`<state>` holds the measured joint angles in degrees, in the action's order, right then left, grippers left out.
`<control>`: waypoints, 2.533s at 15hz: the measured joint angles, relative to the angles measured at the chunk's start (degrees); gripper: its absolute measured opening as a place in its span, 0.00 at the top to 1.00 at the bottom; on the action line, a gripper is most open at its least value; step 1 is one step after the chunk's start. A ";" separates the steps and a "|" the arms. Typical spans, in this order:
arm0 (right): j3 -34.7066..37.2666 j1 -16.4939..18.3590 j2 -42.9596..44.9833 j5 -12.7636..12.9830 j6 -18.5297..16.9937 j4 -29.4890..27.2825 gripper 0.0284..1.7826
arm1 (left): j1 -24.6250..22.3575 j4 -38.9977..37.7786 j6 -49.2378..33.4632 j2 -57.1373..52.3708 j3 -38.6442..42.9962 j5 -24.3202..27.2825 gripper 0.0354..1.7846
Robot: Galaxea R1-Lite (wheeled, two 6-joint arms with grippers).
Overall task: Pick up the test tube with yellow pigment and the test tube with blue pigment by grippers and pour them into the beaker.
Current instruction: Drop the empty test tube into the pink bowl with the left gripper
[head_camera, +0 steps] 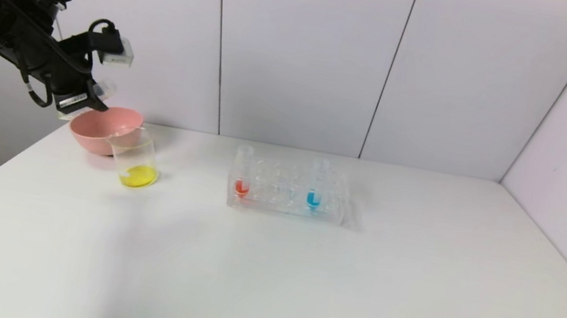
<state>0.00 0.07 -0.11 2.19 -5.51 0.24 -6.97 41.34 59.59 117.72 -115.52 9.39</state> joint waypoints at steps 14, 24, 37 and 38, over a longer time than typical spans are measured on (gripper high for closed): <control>0.00 0.00 0.00 -0.02 0.00 0.00 0.04 | -8.73 -51.42 -47.91 4.35 14.64 22.16 0.75; 0.00 0.00 0.00 0.00 0.00 0.00 0.04 | -9.84 -55.17 -48.85 10.36 20.02 20.63 0.75; 0.00 0.02 0.00 0.00 0.00 0.00 0.04 | -9.92 -57.52 -50.93 3.97 25.66 20.48 0.06; 0.00 0.02 0.00 0.00 0.00 0.00 0.04 | -9.92 -58.50 -50.88 1.93 27.01 20.48 0.03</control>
<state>0.00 0.10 -0.11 2.19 -5.51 0.24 -16.90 -17.16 8.70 119.65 -88.50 29.87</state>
